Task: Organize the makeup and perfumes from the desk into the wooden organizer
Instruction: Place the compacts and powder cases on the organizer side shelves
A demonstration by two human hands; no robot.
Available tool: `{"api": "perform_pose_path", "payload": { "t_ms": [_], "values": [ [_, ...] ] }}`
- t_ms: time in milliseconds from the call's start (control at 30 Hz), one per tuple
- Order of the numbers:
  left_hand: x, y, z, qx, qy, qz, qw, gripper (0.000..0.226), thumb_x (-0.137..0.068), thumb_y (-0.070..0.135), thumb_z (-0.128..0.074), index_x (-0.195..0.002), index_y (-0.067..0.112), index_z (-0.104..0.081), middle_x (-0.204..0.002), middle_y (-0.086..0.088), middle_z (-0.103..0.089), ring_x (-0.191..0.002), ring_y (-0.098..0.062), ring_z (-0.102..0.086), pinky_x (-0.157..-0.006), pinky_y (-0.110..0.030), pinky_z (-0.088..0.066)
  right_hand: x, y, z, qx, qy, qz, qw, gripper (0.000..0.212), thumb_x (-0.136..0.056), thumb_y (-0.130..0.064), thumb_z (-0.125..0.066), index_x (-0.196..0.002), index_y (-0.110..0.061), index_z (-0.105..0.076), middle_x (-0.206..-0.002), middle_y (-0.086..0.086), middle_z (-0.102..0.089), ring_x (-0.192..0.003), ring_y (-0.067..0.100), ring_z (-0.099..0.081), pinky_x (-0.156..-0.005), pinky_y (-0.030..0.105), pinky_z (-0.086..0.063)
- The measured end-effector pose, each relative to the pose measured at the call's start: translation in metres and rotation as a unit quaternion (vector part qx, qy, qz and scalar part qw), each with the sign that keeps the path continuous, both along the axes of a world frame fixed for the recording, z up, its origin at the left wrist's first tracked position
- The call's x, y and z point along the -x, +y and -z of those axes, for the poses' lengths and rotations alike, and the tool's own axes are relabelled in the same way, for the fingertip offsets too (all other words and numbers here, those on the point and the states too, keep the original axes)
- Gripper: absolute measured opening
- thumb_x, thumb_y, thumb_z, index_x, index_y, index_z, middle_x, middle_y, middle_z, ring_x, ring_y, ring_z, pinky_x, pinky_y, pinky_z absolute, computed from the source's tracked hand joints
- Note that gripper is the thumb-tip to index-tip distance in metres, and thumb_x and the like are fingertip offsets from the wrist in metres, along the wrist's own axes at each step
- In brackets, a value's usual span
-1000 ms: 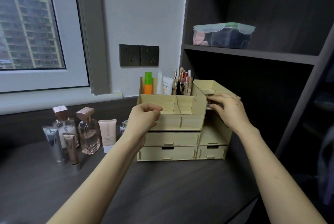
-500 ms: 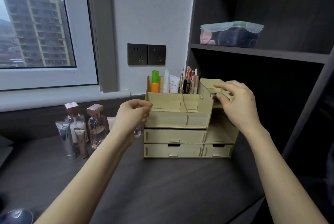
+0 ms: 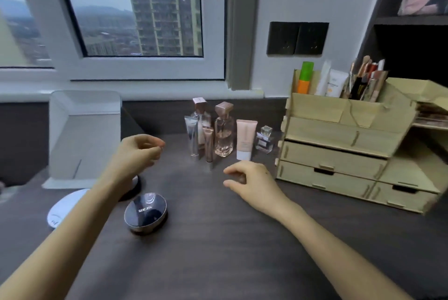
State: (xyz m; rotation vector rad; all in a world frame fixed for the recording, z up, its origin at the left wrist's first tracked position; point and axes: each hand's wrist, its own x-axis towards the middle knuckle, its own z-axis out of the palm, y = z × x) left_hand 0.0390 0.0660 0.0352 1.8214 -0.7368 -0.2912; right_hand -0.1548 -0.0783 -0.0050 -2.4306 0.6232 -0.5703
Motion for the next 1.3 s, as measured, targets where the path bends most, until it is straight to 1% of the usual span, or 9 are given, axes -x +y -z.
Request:
{"api": "perform_pose_path", "payload": {
  "t_ms": [100,167,267,367,533,700,900,1100,1300],
  "values": [
    [-0.014,0.026,0.008,-0.168,-0.069,0.002,0.983,0.014,-0.087,0.007,-0.056,-0.098,0.006,-0.065,-0.086,-0.011,-0.063,-0.065,-0.018,-0.054,-0.06,-0.023,-0.043,-0.029,0.02,0.019,-0.042,0.032,-0.065,0.997,0.046,-0.079,-0.034,-0.072,-0.121,-0.019,-0.062,-0.125,-0.003,-0.061,-0.114,0.01,-0.055,-0.101,0.027,-0.042],
    [-0.014,0.041,0.013,-0.335,-0.139,0.033,0.931,0.019,-0.087,0.02,-0.059,-0.103,0.012,-0.064,-0.097,-0.009,-0.064,-0.085,-0.025,-0.062,-0.074,-0.026,-0.046,-0.046,0.034,0.026,-0.044,0.055,-0.113,0.991,0.06,-0.076,-0.039,-0.073,-0.13,-0.022,-0.053,-0.135,-0.004,-0.054,-0.125,0.012,-0.047,-0.106,0.025,-0.036],
    [-0.006,0.054,0.024,-0.422,-0.125,0.062,0.896,0.028,-0.086,0.03,-0.059,-0.112,0.018,-0.06,-0.107,-0.004,-0.06,-0.097,-0.024,-0.059,-0.081,-0.025,-0.043,-0.068,0.055,0.033,-0.038,0.084,-0.16,0.983,0.078,-0.072,-0.045,-0.075,-0.14,-0.028,-0.039,-0.145,-0.007,-0.042,-0.134,0.014,-0.035,-0.109,0.027,-0.029],
    [-0.003,0.056,0.037,-0.377,-0.057,0.045,0.923,0.04,-0.086,0.022,-0.057,-0.125,0.012,-0.054,-0.114,-0.01,-0.064,-0.096,-0.025,-0.062,-0.089,-0.035,-0.051,-0.084,0.072,0.04,-0.027,0.105,-0.188,0.976,0.092,-0.069,-0.048,-0.077,-0.145,-0.027,-0.028,-0.149,-0.003,-0.037,-0.137,0.018,-0.03,-0.112,0.033,-0.028],
    [-0.003,0.053,0.051,-0.299,0.023,0.03,0.954,0.031,-0.085,0.012,-0.056,-0.116,0.009,-0.057,-0.092,-0.012,-0.067,-0.082,-0.028,-0.066,-0.084,-0.038,-0.054,-0.092,0.083,0.053,0.045,0.097,-0.169,0.98,0.085,-0.071,-0.046,-0.074,-0.142,-0.025,-0.031,-0.139,0.003,-0.043,-0.128,0.024,-0.038,-0.107,0.036,-0.033],
    [-0.025,0.051,0.061,-0.347,-0.201,-0.116,0.909,0.035,-0.081,0.031,-0.061,-0.108,0.009,-0.056,-0.112,-0.02,-0.059,-0.105,-0.038,-0.055,-0.083,-0.037,-0.044,-0.072,0.064,0.052,0.0,0.026,-0.105,0.994,0.077,-0.068,-0.044,-0.074,-0.134,-0.027,-0.039,-0.13,-0.004,-0.049,-0.119,0.019,-0.043,-0.097,0.027,-0.037],
    [-0.044,0.038,0.076,-0.418,-0.218,-0.128,0.872,0.061,-0.075,0.049,-0.065,-0.117,0.011,-0.045,-0.114,-0.02,-0.058,-0.107,-0.038,-0.054,-0.076,-0.034,-0.041,-0.028,0.037,0.045,-0.005,-0.005,-0.045,0.999,0.073,-0.063,-0.045,-0.077,-0.126,-0.03,-0.043,-0.123,-0.01,-0.054,-0.115,0.013,-0.047,-0.094,0.022,-0.038],
    [-0.025,0.018,0.076,-0.344,-0.221,-0.099,0.907,0.054,-0.064,0.038,-0.073,-0.103,0.007,-0.052,-0.106,-0.018,-0.06,-0.099,-0.035,-0.055,-0.071,-0.032,-0.039,0.012,0.017,0.046,-0.006,0.008,0.004,1.0,0.073,-0.06,-0.049,-0.078,-0.123,-0.033,-0.045,-0.119,-0.016,-0.054,-0.111,0.008,-0.048,-0.088,0.019,-0.036],
    [0.037,-0.017,0.089,-0.272,-0.225,0.036,0.935,0.079,-0.057,0.049,-0.076,-0.123,0.014,-0.051,-0.116,-0.01,-0.057,-0.11,-0.028,-0.053,-0.088,-0.03,-0.043,0.036,0.003,0.054,0.0,0.018,0.064,0.998,0.072,-0.06,-0.047,-0.079,-0.123,-0.031,-0.046,-0.119,-0.011,-0.056,-0.113,0.012,-0.049,-0.089,0.021,-0.037]
  ]
}}
